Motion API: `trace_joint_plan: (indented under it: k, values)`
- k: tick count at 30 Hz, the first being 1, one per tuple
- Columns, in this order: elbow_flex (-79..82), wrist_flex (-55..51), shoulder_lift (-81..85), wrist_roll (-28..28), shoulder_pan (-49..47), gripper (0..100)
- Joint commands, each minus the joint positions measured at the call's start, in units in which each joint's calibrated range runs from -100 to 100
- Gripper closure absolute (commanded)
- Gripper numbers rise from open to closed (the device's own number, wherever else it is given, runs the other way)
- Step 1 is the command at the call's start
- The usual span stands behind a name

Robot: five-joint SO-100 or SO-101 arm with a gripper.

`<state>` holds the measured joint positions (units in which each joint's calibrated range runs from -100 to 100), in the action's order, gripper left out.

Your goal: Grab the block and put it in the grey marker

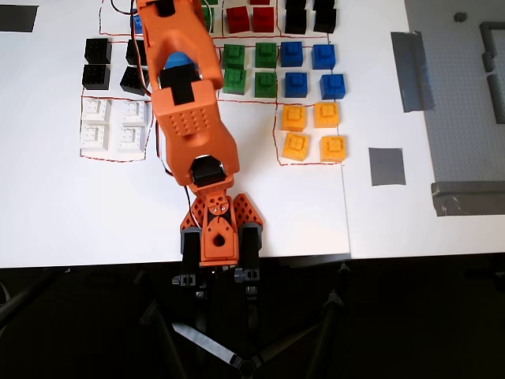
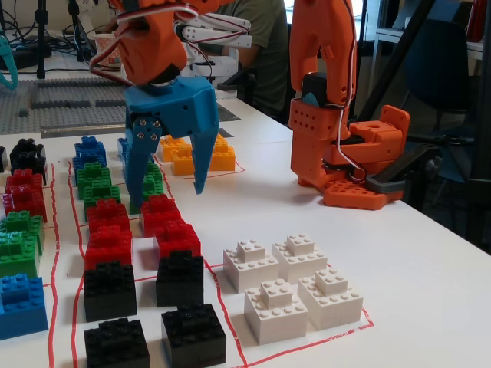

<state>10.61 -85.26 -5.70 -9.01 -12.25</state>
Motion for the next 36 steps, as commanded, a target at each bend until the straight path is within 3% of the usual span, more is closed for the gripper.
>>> trace_joint_plan:
  k: [1,36]
  values:
    - [-5.85,0.85,2.51,-0.68,-0.48,73]
    - [-6.3,4.6,-3.45,-1.12,0.52,75]
